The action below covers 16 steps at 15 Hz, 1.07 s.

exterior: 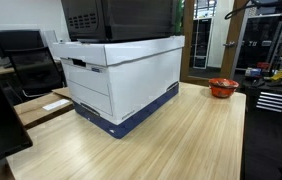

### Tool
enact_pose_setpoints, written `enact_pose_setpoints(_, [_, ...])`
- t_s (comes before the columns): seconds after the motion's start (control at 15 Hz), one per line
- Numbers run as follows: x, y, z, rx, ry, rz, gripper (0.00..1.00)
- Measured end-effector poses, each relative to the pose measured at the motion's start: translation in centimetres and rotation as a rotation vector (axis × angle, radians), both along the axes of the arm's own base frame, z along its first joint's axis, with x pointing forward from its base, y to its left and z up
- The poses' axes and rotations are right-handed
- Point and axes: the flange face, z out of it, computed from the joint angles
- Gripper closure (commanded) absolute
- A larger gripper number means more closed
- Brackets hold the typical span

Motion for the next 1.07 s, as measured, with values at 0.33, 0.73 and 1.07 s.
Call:
enact_pose_setpoints(0.33, [1.4,-0.7,-1.0,0.028,-0.045,-0.056,0.00])
enact_pose_setpoints(0.73, [3.1,-1.2,-1.1,0.054,-0.082,-0.089,0.26])
enact_pose_setpoints(1.07, [3.9,-2.1,-0.9,0.070,-0.097,-0.109,0.48])
